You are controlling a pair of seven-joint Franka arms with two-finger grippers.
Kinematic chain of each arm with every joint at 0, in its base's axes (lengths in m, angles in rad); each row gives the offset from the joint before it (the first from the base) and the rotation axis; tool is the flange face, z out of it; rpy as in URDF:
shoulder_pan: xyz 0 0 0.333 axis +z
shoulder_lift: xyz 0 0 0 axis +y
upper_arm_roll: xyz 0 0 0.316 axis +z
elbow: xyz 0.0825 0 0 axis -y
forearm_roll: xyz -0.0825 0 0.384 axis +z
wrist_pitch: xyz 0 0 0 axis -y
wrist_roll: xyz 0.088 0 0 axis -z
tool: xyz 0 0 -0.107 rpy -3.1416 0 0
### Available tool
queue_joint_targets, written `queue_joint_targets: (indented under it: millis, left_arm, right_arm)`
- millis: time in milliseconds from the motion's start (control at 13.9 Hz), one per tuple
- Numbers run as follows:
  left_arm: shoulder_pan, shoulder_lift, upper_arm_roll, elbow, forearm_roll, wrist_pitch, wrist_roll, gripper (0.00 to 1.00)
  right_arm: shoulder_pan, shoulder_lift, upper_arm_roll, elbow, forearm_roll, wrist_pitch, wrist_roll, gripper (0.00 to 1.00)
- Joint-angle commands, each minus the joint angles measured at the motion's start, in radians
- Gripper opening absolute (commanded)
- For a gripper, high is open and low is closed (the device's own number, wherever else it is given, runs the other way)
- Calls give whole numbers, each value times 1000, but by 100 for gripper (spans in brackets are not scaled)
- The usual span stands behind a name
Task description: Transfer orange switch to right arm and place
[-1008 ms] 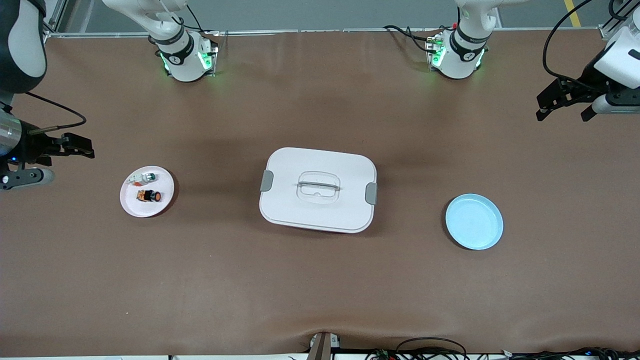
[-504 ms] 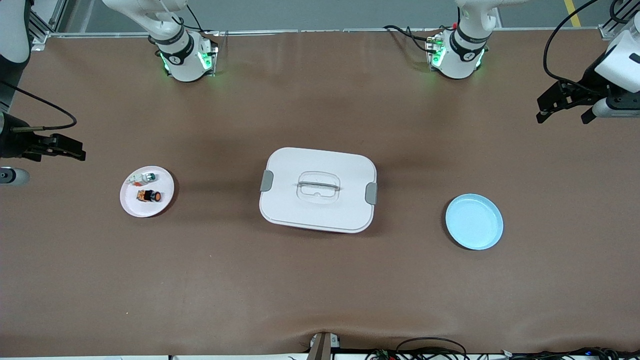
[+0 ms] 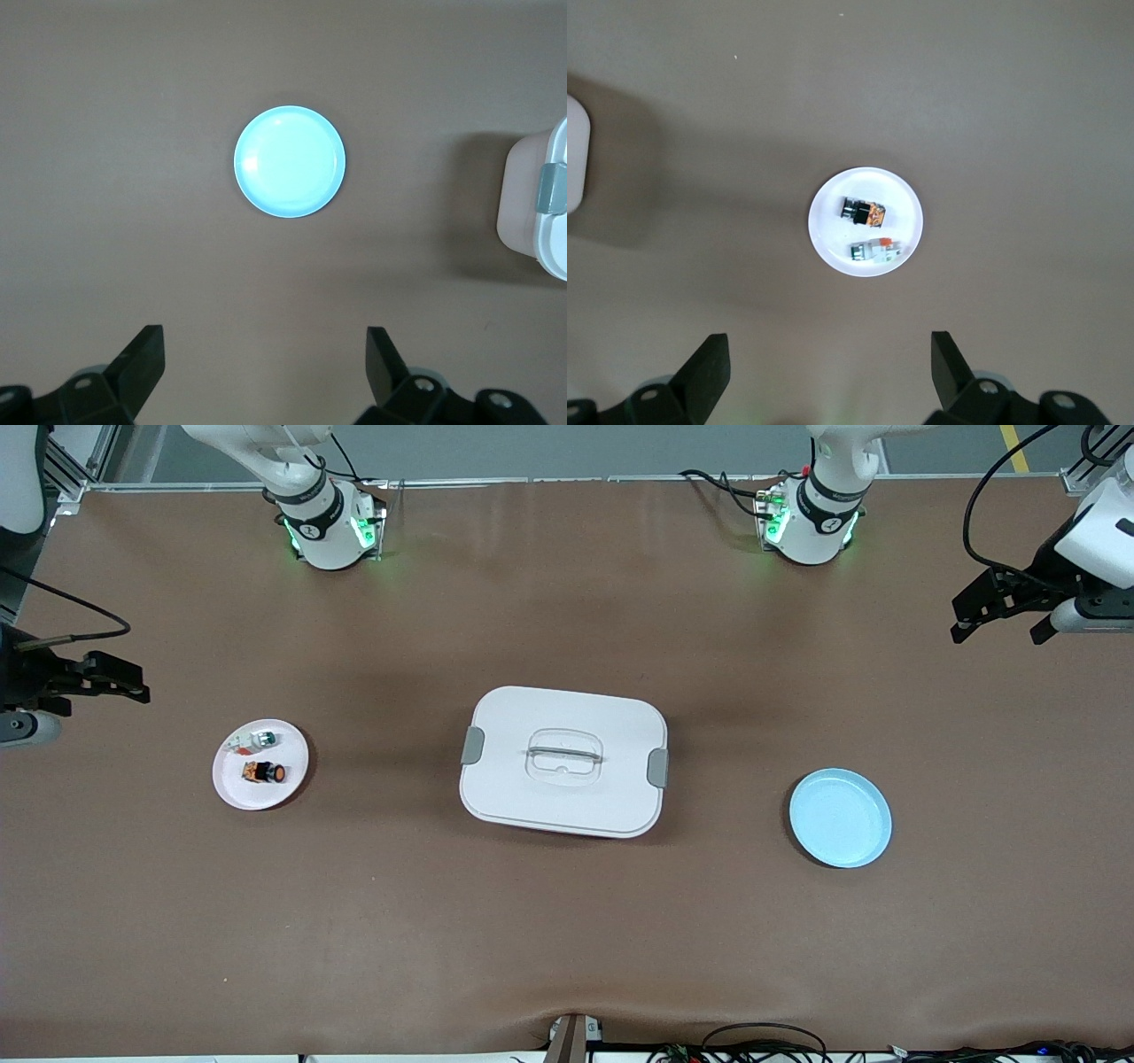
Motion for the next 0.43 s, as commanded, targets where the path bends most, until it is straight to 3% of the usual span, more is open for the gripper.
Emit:
queue_joint_targets:
  millis: [0, 360]
  left_arm:
    - [2, 14, 1, 28, -2, -23, -2, 100]
    - [2, 18, 1, 29, -2, -23, -3, 100]
  right_arm:
    - [-13, -10, 7, 5, -4, 12, -27, 100]
    - [-13, -39, 7, 3, -5, -17, 11, 100]
